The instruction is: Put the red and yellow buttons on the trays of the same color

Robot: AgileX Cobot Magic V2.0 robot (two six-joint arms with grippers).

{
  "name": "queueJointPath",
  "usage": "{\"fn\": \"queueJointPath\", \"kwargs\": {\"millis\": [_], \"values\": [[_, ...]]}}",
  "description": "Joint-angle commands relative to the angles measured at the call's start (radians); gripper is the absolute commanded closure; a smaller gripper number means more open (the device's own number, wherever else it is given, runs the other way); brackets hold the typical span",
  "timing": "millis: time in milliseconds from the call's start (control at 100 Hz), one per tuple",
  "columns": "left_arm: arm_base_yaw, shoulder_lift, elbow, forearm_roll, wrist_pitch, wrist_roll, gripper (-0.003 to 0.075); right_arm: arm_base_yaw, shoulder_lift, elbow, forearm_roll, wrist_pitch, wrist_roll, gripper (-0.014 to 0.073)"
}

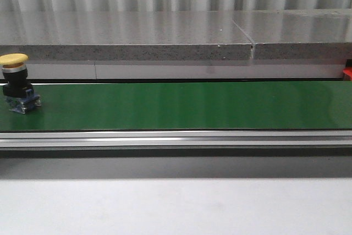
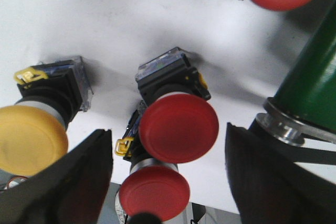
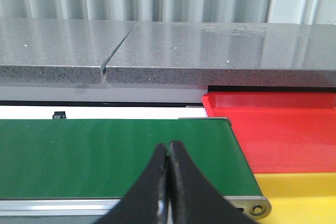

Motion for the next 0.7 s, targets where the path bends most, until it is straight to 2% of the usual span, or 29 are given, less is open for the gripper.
{"fn": "queueJointPath", "kwargs": {"millis": [0, 480, 580, 690], "values": [[0.003, -0.042, -0.029, 0.001, 0.02, 0.003, 0.0281, -0.005, -0.014, -0.015, -0.007, -0.076, 0.0, 0.0632], [0.003, 0.023, -0.029, -0.032, -0.051, 0.003, 0.029, -0.005, -0.014, -0.015, -0.007, -0.076, 0.0, 0.0632], [0.003, 0.024, -0.029, -0.038, -0.054, 0.003, 0.0374, -0.005, -0.014, -0.015, -0.007, -0.076, 0.0, 0.0632], [0.003, 0.024, -0.029, -0.053, -0.067, 0.003, 0.0516, -0.005, -0.014, -0.015, -0.007, -0.076, 0.0, 0.0632]]}}
